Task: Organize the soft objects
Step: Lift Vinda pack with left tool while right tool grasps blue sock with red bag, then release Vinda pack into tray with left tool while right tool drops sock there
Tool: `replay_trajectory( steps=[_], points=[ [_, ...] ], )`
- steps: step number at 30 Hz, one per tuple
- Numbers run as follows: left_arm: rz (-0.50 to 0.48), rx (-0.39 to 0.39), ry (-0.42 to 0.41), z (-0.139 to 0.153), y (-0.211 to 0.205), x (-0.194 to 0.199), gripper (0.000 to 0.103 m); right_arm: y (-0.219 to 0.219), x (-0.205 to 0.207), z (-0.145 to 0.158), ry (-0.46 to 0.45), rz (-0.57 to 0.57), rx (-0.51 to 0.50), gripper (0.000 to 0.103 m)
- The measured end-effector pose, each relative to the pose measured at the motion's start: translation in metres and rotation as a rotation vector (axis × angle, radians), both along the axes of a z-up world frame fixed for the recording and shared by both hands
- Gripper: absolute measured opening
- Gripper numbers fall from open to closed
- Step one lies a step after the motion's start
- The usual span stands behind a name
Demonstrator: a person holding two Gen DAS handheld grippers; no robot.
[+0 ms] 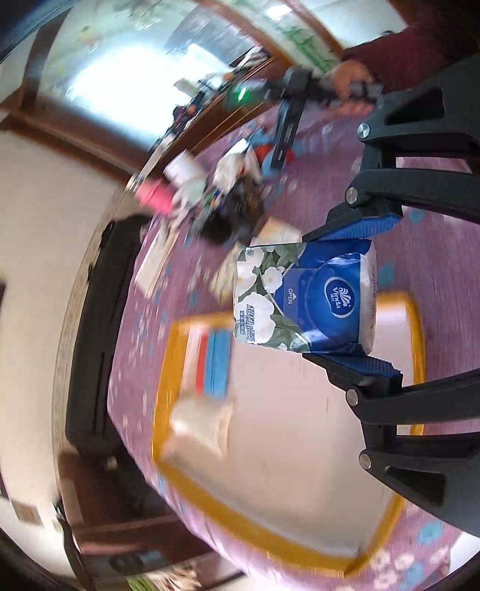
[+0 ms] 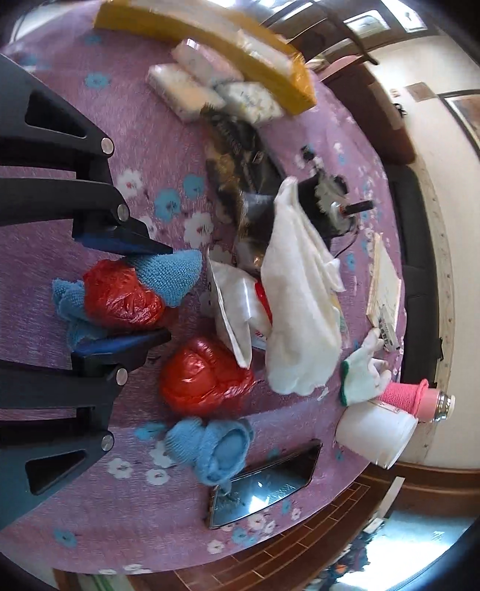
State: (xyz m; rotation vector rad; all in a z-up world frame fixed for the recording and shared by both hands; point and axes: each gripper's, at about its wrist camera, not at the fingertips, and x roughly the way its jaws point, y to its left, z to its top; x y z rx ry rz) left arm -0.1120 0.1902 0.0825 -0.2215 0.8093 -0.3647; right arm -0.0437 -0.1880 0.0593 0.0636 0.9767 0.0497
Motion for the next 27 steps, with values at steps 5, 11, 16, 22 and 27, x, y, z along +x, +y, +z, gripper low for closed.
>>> replay_trajectory(
  steps=[5, 11, 16, 22, 27],
  points=[
    [0.098, 0.014, 0.062, -0.003, 0.044, 0.025, 0.052, 0.016, -0.02, 0.035, -0.06, 0.051, 0.051, 0.04],
    [0.171, 0.038, 0.125, -0.013, 0.071, 0.07, 0.052, 0.076, -0.01, 0.063, -0.076, 0.191, 0.155, 0.041],
    [0.209, 0.037, 0.193, -0.027, 0.086, 0.114, 0.052, 0.138, 0.0, 0.069, -0.053, 0.305, 0.2, 0.041],
    [0.262, 0.053, 0.231, -0.041, 0.103, 0.164, 0.055, 0.222, 0.018, 0.069, -0.038, 0.434, 0.141, 0.041],
    [0.271, -0.028, 0.209, -0.039, 0.117, 0.16, 0.064, 0.28, 0.041, 0.056, 0.016, 0.521, 0.102, 0.041]
  ],
)
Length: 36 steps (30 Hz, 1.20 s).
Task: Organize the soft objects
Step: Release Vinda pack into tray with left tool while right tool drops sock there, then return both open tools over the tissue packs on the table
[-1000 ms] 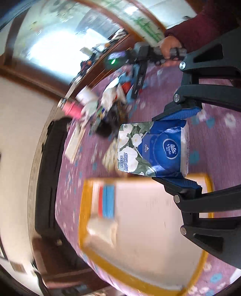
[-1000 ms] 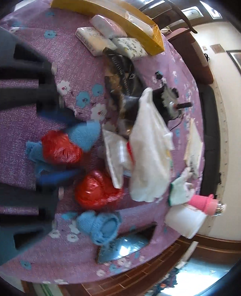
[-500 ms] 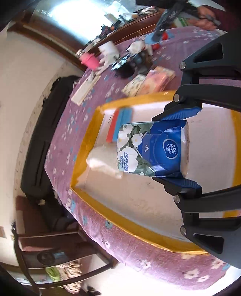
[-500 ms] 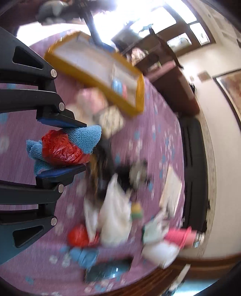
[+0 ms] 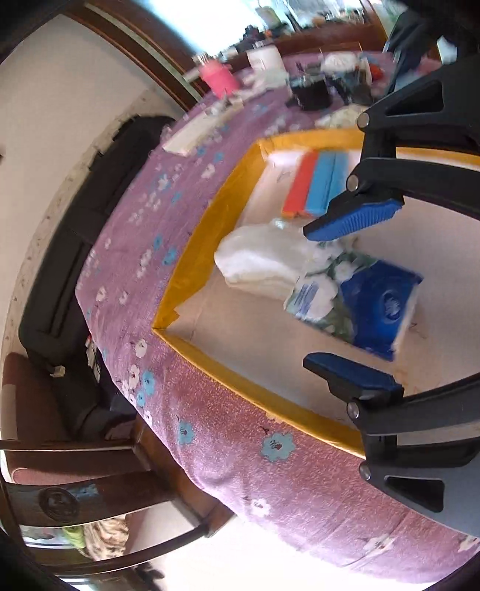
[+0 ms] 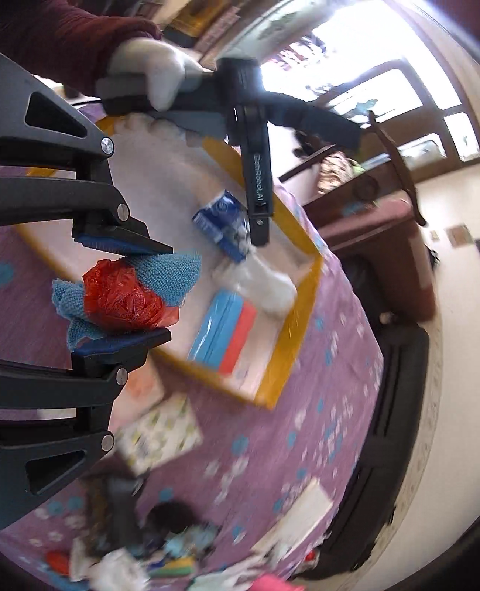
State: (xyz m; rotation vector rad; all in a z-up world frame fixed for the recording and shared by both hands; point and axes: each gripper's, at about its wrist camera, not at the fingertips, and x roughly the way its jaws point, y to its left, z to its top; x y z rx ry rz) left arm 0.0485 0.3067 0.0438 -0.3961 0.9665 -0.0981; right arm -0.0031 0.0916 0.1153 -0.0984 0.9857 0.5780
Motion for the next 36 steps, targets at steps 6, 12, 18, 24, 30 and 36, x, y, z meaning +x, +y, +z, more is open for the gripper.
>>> replay_trajectory(
  steps=[6, 12, 18, 24, 30, 36],
  points=[
    [-0.012, 0.021, -0.142, 0.033, 0.009, -0.051, 0.076, 0.055, 0.028, -0.034, 0.001, 0.047, -0.104, 0.049],
    [0.022, 0.046, -0.231, 0.055, 0.021, -0.092, 0.084, 0.043, 0.03, -0.032, 0.016, 0.002, -0.038, 0.068],
    [0.033, 0.027, -0.226, 0.052, 0.017, -0.106, 0.084, -0.027, 0.011, 0.007, -0.068, -0.133, 0.047, 0.082],
    [0.033, 0.003, -0.226, 0.049, -0.018, -0.124, 0.084, -0.107, -0.014, 0.018, -0.15, -0.265, 0.103, 0.084],
    [-0.017, 0.046, -0.216, 0.054, -0.072, -0.136, 0.084, -0.167, -0.025, 0.009, -0.199, -0.352, 0.112, 0.085],
    [-0.087, 0.107, -0.224, 0.065, -0.121, -0.138, 0.084, -0.222, -0.029, 0.015, -0.249, -0.425, 0.105, 0.085]
  ],
)
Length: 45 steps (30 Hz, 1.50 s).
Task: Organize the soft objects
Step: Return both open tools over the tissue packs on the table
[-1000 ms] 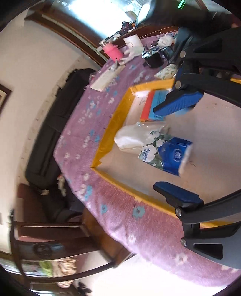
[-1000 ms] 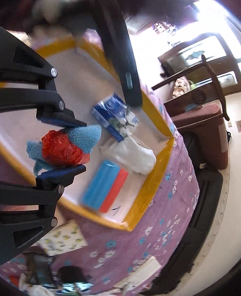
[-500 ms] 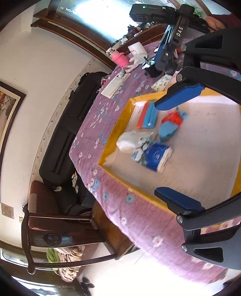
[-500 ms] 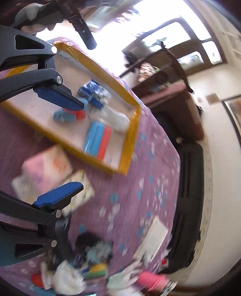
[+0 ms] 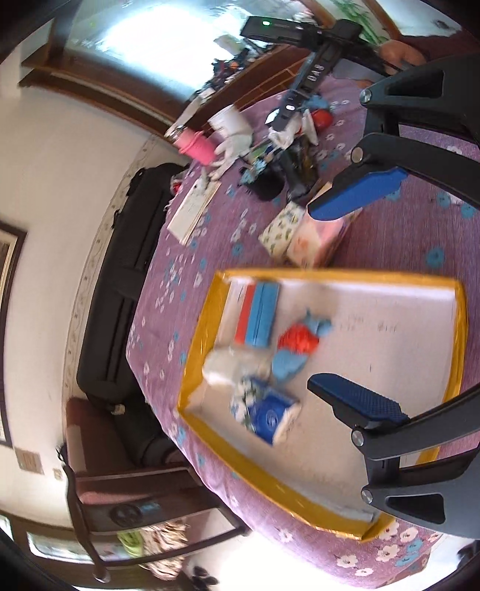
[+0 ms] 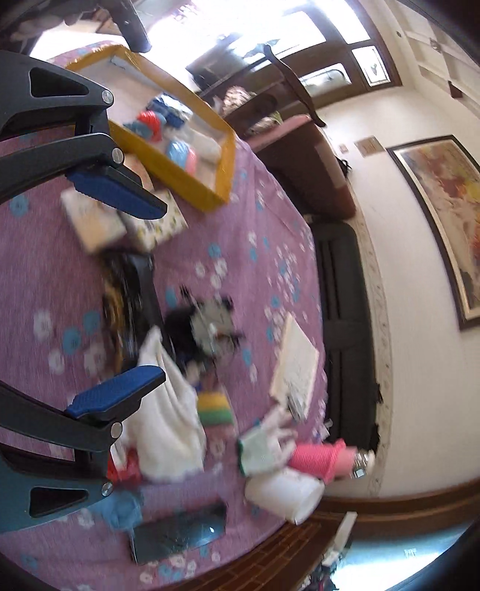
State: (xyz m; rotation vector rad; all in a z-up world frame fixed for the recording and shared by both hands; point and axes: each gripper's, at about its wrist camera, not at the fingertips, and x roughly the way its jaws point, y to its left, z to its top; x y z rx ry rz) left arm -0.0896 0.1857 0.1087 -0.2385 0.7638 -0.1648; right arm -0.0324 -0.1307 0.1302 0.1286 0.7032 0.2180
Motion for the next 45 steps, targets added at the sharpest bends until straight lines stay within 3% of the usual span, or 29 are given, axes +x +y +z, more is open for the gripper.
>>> replay_trajectory(
  steps=[9, 13, 26, 33, 39, 43, 45],
  points=[
    [-0.081, 0.069, 0.044, -0.005, -0.056, 0.009, 0.084, -0.066, -0.007, 0.001, -0.103, -0.154, -0.087, 0.089],
    [-0.109, 0.082, 0.06, -0.007, -0.077, 0.013, 0.084, -0.085, -0.007, -0.007, -0.11, -0.201, -0.074, 0.09],
    [-0.216, 0.07, 0.123, -0.038, -0.116, 0.021, 0.084, -0.098, 0.0, -0.025, -0.064, -0.256, -0.066, 0.09],
    [-0.251, 0.029, 0.089, -0.037, -0.11, 0.019, 0.084, -0.106, -0.001, -0.026, -0.06, -0.292, -0.064, 0.091],
    [-0.304, 0.091, 0.082, -0.045, -0.132, 0.035, 0.084, -0.11, -0.001, -0.026, -0.062, -0.317, -0.081, 0.093],
    [-0.339, 0.089, 0.143, -0.063, -0.149, 0.052, 0.084, -0.111, 0.0, -0.03, -0.041, -0.311, -0.067, 0.093],
    [-0.349, 0.146, 0.112, -0.067, -0.162, 0.056, 0.09, -0.112, 0.001, -0.031, -0.033, -0.31, -0.055, 0.093]
  ],
)
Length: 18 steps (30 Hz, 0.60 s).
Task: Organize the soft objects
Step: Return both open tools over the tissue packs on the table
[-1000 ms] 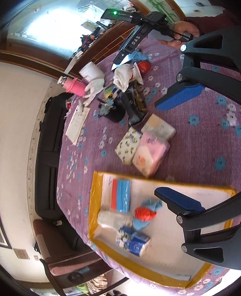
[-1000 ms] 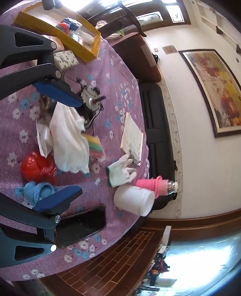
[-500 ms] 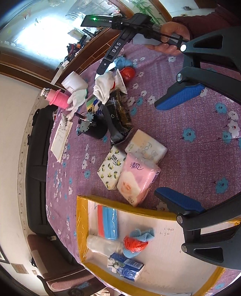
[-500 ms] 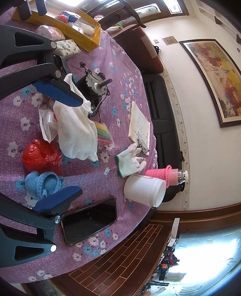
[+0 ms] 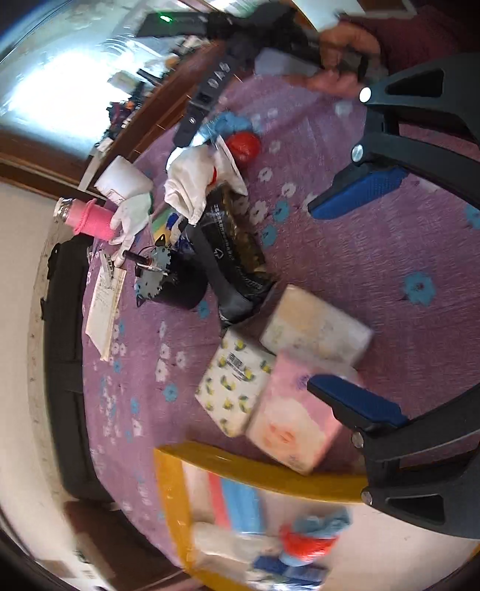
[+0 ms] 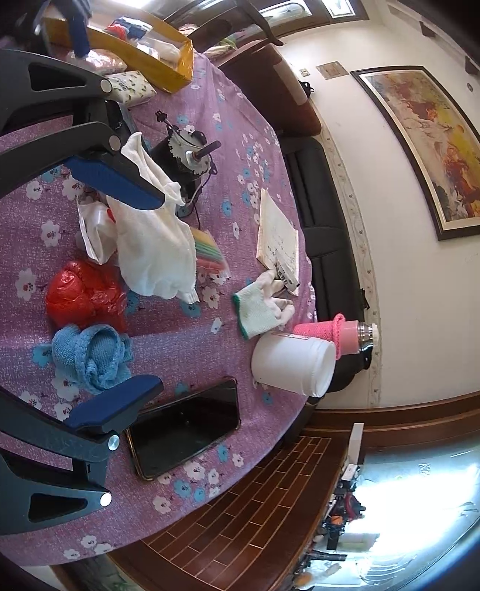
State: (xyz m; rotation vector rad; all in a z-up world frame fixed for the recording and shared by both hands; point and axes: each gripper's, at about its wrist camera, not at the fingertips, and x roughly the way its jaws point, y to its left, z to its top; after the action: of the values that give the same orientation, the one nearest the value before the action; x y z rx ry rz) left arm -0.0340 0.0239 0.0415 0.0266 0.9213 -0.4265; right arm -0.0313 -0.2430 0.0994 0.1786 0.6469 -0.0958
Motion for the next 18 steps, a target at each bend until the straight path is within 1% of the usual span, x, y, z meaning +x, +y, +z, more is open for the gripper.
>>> replay_trajectory(
  steps=[2, 3, 4, 5, 7, 8, 10, 11, 13, 15, 18],
  points=[
    [-0.019, 0.056, -0.024, -0.004, -0.013, 0.003, 0.095, 0.0, 0.001, -0.002, 0.01, 0.005, 0.012, 0.093],
    [-0.029, 0.077, -0.021, -0.006, -0.018, 0.003, 0.097, 0.0, 0.001, -0.002, 0.012, 0.007, 0.015, 0.093],
    [-0.054, 0.083, -0.013, -0.007, -0.022, 0.003, 0.097, 0.0, 0.001, -0.003, 0.014, 0.006, 0.018, 0.093],
    [-0.102, 0.063, 0.005, -0.004, -0.025, -0.001, 0.097, -0.001, 0.0, -0.002, 0.013, 0.005, 0.018, 0.093],
    [-0.174, -0.018, 0.043, 0.004, -0.021, -0.009, 0.097, 0.0, -0.001, -0.002, 0.007, -0.001, 0.015, 0.093],
    [-0.172, -0.025, 0.029, 0.009, -0.017, -0.013, 0.097, -0.001, -0.002, -0.001, 0.002, -0.005, 0.012, 0.093],
    [-0.133, -0.009, -0.011, 0.016, -0.006, -0.014, 0.097, 0.0, -0.003, 0.0, -0.004, -0.011, 0.008, 0.093],
    [-0.096, -0.012, -0.011, 0.016, 0.002, -0.009, 0.097, 0.0, -0.003, 0.0, -0.005, -0.011, 0.007, 0.093],
    [-0.032, -0.036, 0.03, 0.009, 0.016, 0.006, 0.097, 0.0, -0.002, 0.0, -0.003, -0.012, 0.009, 0.093],
    [0.008, -0.07, 0.073, -0.001, 0.026, 0.019, 0.097, 0.0, -0.002, 0.0, -0.003, -0.013, 0.01, 0.093],
    [0.06, -0.014, 0.046, -0.006, 0.028, 0.028, 0.097, 0.0, -0.003, 0.0, -0.007, -0.015, 0.01, 0.093]
  ],
)
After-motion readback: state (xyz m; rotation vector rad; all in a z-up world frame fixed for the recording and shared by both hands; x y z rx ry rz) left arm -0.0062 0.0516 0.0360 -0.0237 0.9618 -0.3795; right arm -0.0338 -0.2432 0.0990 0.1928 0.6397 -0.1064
